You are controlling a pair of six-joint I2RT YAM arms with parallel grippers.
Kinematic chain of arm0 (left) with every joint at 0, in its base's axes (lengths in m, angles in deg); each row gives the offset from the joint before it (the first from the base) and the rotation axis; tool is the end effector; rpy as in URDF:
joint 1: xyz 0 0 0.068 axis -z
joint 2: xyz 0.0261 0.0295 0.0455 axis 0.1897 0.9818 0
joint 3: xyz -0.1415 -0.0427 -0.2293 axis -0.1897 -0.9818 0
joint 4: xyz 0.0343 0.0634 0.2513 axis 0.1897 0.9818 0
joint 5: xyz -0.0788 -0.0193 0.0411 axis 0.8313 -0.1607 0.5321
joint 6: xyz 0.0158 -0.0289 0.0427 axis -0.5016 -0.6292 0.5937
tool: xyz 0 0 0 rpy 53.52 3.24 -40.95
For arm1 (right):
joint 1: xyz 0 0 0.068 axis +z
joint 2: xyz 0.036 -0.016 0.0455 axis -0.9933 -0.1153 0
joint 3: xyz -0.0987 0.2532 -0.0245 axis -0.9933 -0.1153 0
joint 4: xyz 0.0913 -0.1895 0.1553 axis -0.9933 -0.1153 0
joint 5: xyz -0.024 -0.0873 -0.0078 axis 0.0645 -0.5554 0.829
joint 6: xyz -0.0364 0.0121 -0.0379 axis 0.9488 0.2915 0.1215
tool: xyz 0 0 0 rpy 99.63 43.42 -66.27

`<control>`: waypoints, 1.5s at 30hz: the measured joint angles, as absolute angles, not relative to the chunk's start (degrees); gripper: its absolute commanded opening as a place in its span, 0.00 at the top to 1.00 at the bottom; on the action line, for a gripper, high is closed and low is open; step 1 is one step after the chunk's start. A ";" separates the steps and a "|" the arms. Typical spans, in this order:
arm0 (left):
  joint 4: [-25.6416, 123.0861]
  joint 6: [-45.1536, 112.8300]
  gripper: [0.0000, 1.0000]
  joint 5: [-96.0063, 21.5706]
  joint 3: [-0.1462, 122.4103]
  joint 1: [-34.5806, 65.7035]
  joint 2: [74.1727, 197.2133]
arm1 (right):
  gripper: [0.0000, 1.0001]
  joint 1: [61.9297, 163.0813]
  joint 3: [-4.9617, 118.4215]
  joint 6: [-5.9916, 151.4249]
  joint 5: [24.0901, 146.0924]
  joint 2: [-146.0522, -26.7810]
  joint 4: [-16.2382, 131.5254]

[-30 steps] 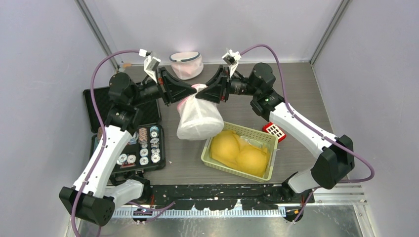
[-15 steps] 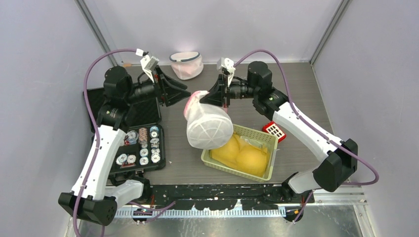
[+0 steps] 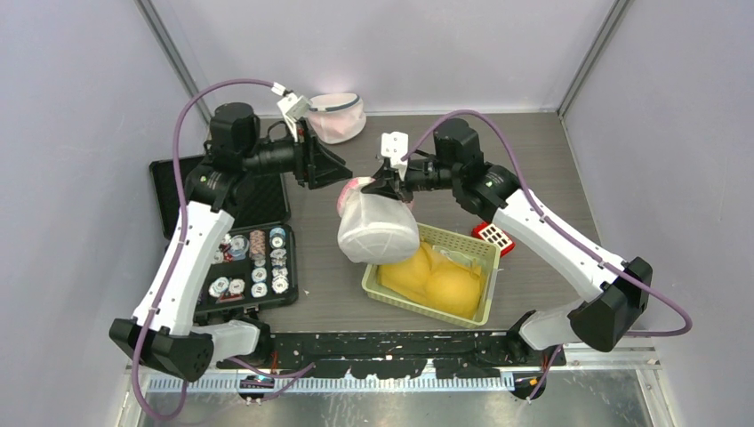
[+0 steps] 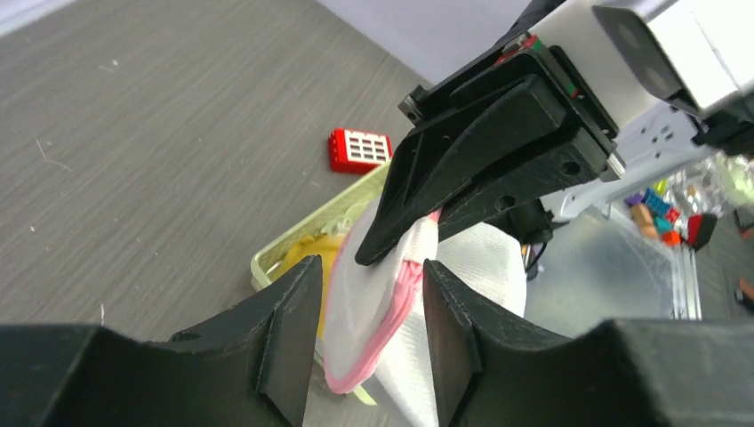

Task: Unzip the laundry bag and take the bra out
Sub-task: Unzip the laundry bag at the center of the board.

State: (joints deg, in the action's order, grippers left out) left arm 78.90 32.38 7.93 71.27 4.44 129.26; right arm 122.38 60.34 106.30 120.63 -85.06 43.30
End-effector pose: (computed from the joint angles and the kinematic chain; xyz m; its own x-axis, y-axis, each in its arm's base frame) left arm 0.2257 -0.0917 0.4506 -0.4436 -0.0175 -0.8960 0.8280 0.3745 -0.4173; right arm 0.2293 0.2171 0.4047 0.2531 -0.2177 -0.9426 -0.9605 0.0599 -0.2717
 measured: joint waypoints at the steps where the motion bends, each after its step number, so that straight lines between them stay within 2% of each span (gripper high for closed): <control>1: 80.15 32.97 0.53 7.51 71.94 5.12 129.87 | 1.00 122.86 60.34 107.61 118.99 -85.06 42.78; 15: 91.40 37.06 0.60 1.20 74.30 7.72 133.17 | 0.99 124.57 60.21 112.22 111.65 -84.43 43.26; 45: 88.96 25.45 0.69 0.37 73.56 8.57 134.35 | 0.99 125.44 58.87 116.90 111.12 -83.66 43.58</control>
State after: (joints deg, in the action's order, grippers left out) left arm 88.96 25.45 0.37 73.56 8.57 134.35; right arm 125.44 58.87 116.90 111.12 -83.66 43.58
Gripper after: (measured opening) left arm 0.322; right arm 0.076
